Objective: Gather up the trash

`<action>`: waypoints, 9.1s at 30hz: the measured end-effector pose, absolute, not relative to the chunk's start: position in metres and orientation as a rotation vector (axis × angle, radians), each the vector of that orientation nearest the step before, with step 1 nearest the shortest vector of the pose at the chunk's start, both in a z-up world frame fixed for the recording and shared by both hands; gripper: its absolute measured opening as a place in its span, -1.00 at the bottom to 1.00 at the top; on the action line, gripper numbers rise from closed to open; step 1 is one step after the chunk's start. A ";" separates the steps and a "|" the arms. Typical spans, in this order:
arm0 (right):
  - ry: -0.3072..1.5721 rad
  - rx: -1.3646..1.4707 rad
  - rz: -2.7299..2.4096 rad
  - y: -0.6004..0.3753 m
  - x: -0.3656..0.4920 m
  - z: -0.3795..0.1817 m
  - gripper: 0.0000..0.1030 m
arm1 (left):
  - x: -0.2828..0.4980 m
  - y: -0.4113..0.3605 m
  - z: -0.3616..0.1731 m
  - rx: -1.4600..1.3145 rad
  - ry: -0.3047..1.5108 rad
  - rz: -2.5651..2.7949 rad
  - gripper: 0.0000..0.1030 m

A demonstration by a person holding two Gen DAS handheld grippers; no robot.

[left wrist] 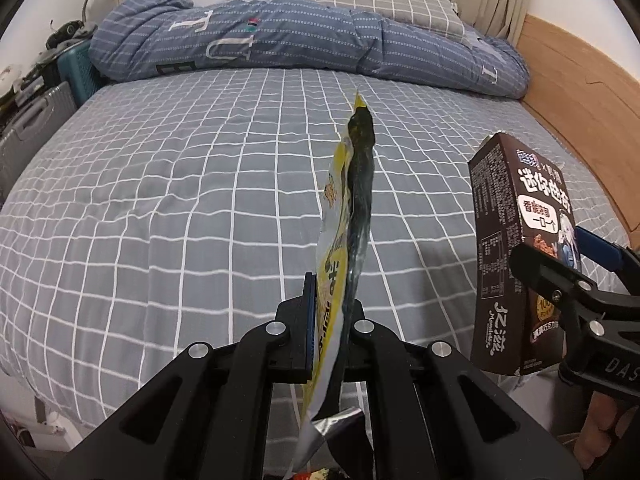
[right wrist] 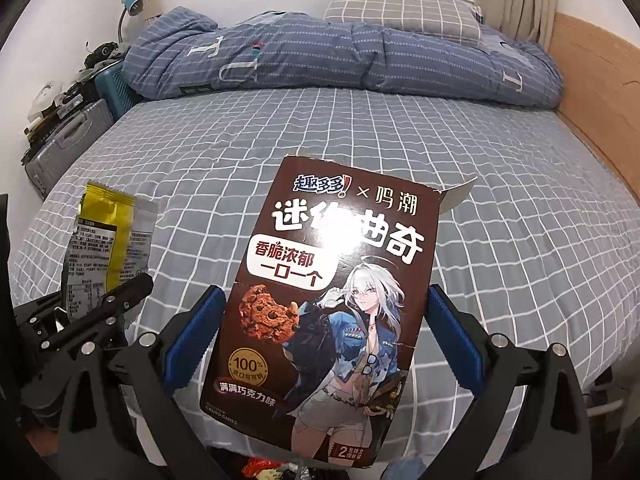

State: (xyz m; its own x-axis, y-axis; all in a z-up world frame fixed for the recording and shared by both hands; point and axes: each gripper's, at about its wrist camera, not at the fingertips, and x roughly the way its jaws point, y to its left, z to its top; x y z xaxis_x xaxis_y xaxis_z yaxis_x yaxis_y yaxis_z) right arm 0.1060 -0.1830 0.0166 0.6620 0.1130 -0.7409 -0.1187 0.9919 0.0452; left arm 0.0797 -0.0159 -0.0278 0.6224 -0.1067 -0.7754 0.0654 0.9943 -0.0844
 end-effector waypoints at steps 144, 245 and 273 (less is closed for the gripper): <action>1.138 -0.015 0.254 -0.170 -0.080 -0.147 0.86 | -0.145 0.054 -0.177 -0.090 1.199 0.066 0.89; 0.708 -0.029 0.100 -0.217 -0.187 0.069 0.85 | -0.211 -0.012 0.046 -0.050 0.801 0.015 0.89; 0.715 -0.030 0.102 -0.216 -0.186 0.064 0.85 | -0.208 -0.010 0.047 -0.036 0.788 0.028 0.89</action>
